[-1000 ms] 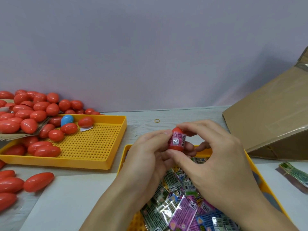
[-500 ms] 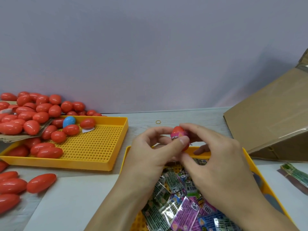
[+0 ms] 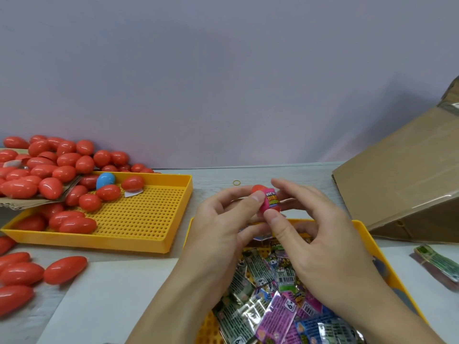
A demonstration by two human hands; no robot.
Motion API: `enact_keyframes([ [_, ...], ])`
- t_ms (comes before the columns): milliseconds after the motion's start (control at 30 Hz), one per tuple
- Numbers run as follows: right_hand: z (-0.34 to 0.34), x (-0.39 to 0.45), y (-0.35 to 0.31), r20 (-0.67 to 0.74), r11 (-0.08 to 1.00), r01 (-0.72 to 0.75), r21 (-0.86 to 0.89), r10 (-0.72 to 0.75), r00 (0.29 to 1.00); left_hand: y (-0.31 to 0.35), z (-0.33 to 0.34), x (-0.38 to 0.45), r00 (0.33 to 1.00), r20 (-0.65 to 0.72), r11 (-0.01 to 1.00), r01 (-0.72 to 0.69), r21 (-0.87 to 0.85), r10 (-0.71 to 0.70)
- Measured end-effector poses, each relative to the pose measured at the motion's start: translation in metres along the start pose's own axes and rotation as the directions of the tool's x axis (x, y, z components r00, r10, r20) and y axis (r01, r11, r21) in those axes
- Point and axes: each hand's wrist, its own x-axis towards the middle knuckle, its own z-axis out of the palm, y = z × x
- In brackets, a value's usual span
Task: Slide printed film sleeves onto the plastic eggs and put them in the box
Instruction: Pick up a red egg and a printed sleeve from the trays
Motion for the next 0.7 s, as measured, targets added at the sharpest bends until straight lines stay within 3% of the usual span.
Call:
enact_keyframes([
  [233,0.004,-0.001,-0.008,-0.094,0.944,0.094,-0.316,-0.129,0.987,-0.005,0.000,-0.001,0.987,-0.054,0.927,-0.124,0.355,0.153],
  [433,0.010,-0.004,-0.016,-0.108,0.926,0.047,-0.376,-0.094,0.990,-0.005,0.004,-0.003,0.968,-0.077,0.851,-0.170,0.497,0.238],
  [600,0.018,-0.006,-0.026,-0.164,0.975,-0.038,-0.218,0.001,0.986,-0.003,0.005,-0.004,0.948,-0.091,0.835,-0.219,0.504,0.304],
  [700,0.016,-0.005,-0.028,-0.169,0.977,-0.215,0.005,0.213,0.962,0.000,0.004,-0.003,0.938,-0.141,0.851,-0.214,0.479,0.316],
])
